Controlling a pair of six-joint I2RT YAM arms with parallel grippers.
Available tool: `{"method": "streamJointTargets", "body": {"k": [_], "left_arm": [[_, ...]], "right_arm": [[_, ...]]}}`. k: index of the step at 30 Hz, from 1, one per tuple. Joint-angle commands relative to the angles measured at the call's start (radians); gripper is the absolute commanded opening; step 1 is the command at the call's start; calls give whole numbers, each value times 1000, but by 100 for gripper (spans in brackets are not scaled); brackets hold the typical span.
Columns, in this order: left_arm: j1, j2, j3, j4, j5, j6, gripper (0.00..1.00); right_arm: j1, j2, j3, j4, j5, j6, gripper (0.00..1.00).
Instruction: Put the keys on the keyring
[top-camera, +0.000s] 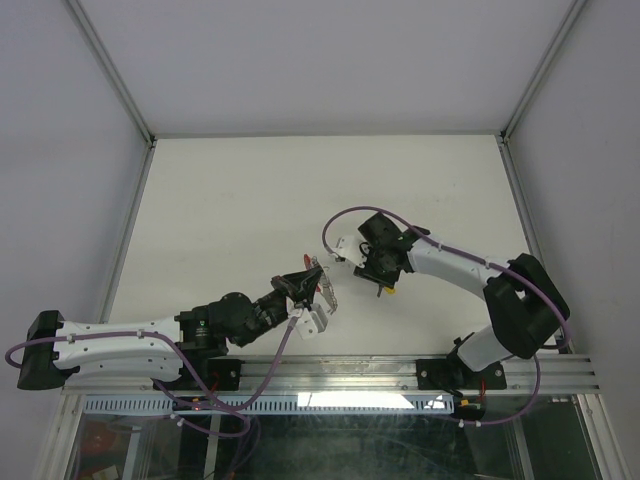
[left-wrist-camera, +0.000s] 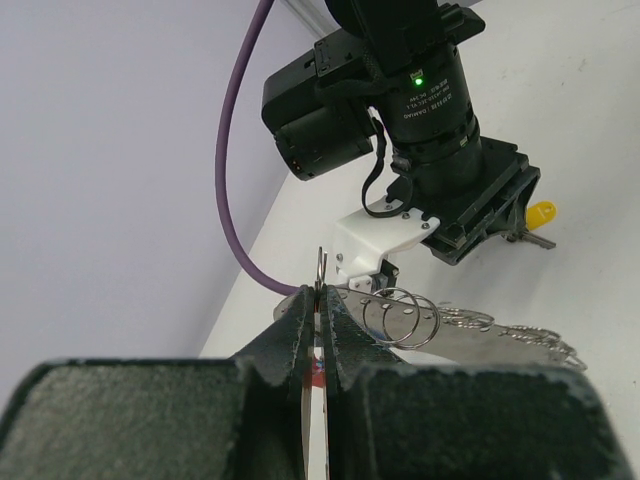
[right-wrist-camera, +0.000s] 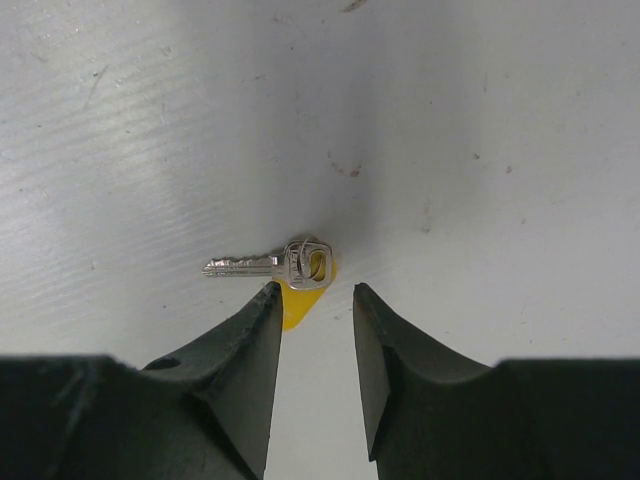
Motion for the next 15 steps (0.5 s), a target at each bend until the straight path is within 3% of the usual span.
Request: {"method": "streamJointTargets", "body": {"k": [1, 8, 15], "left_arm": [[-9, -18, 11, 40, -26, 21, 0], [-9, -19, 9, 41, -34, 27, 0], [-9, -17, 6, 41, -38, 34, 0]], "right_arm": [[5, 12, 40, 26, 10, -8, 38], [5, 45, 45, 42, 9, -16, 36], [5, 73, 47, 49, -3, -18, 24]]}}
